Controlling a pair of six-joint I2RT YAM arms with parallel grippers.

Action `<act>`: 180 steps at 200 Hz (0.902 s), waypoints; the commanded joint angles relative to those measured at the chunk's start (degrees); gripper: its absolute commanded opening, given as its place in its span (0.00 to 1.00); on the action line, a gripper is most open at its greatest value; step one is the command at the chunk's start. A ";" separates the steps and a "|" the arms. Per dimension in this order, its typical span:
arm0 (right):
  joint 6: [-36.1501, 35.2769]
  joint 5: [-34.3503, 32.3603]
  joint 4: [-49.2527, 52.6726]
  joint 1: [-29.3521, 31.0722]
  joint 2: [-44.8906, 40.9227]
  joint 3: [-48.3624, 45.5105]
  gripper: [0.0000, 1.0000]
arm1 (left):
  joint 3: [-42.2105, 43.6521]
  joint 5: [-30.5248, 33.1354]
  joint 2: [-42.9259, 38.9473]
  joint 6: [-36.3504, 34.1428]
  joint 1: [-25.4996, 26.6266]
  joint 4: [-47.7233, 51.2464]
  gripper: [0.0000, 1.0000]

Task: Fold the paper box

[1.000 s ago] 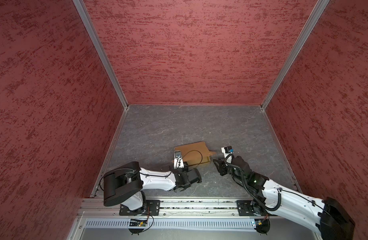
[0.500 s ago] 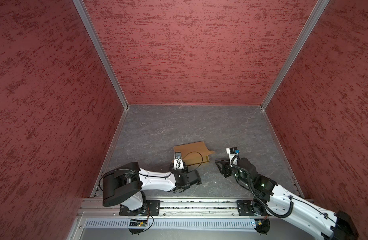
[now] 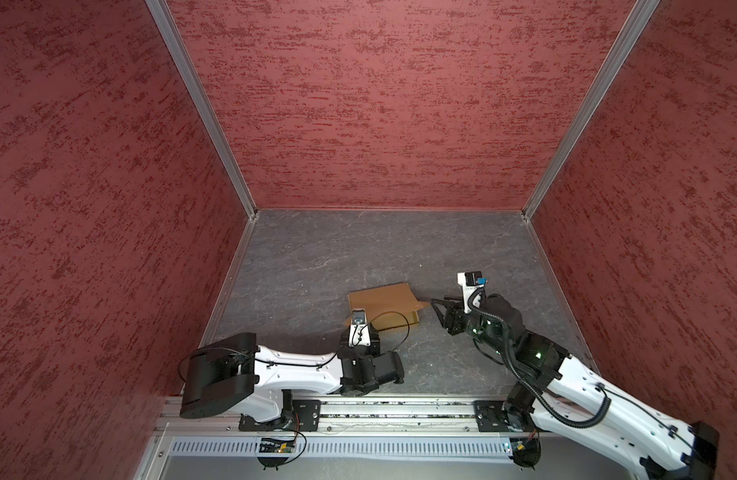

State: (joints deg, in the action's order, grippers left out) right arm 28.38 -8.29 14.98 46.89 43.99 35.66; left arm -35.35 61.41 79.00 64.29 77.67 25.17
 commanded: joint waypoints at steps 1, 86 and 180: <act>-1.72 0.23 0.83 0.57 6.06 5.12 0.47 | 0.33 0.03 -2.19 4.13 1.70 4.57 0.58; 1.22 7.46 -10.55 2.12 29.80 13.17 0.30 | -3.17 -2.51 -10.36 22.63 8.62 23.96 0.63; 5.23 8.66 -19.39 3.16 38.16 8.51 0.26 | -1.12 -2.26 -30.51 33.38 9.24 43.37 0.64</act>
State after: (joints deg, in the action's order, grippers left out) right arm 31.57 0.12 -0.54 49.47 81.08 45.84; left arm -36.88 57.82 52.77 95.02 87.42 60.45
